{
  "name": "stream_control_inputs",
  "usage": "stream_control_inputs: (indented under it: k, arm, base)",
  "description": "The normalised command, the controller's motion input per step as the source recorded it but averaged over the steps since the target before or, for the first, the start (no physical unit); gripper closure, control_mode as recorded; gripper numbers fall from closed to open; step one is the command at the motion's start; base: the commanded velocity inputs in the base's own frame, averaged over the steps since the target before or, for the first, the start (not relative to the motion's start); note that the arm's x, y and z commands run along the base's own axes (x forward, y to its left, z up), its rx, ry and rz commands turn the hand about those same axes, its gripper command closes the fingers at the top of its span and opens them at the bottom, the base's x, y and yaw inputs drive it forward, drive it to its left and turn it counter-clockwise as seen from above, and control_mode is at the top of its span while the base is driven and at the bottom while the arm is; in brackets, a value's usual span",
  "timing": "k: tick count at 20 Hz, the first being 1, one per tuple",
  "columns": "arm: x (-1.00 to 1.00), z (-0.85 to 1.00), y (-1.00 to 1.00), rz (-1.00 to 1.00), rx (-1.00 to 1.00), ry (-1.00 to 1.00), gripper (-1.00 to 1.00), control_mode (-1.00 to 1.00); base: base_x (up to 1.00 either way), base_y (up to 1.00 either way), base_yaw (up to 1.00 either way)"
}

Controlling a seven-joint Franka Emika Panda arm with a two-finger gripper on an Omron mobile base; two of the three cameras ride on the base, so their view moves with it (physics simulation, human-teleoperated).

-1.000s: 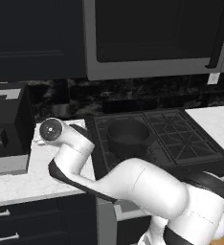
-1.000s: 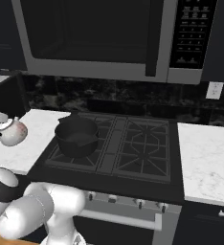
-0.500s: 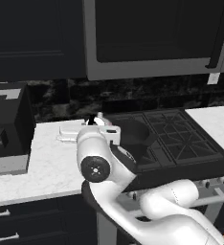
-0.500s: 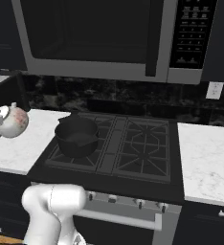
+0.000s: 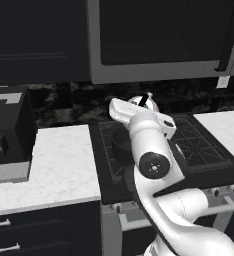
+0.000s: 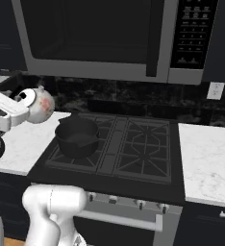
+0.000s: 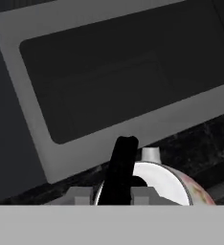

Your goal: Pick the kettle from the counter and place it on a stove burner. Then turn the burner on.

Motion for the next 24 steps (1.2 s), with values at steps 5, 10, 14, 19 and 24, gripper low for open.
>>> stream_control_inputs:
  k: [5,10,14,19,24]
  arm:
    - [0.0,0.3,-1.0,-0.35,0.18,0.37,1.0,-1.0]
    - [0.01,0.08,-1.0,-0.28,0.17,0.43,1.0,-1.0]
    - [0.16,0.0,-1.0,-0.05,0.2,0.21,1.0,-1.0]
    - [0.21,0.0,-1.0,0.16,0.19,0.03,1.0,-1.0]
    - [0.06,-0.53,-1.0,0.3,0.08,0.01,1.0,-1.0]
  base:
    - [0.0,0.0,0.0]
    - [0.0,0.0,0.0]
    - [0.0,0.0,0.0]
    - [0.0,0.0,0.0]
    - [0.0,0.0,0.0]
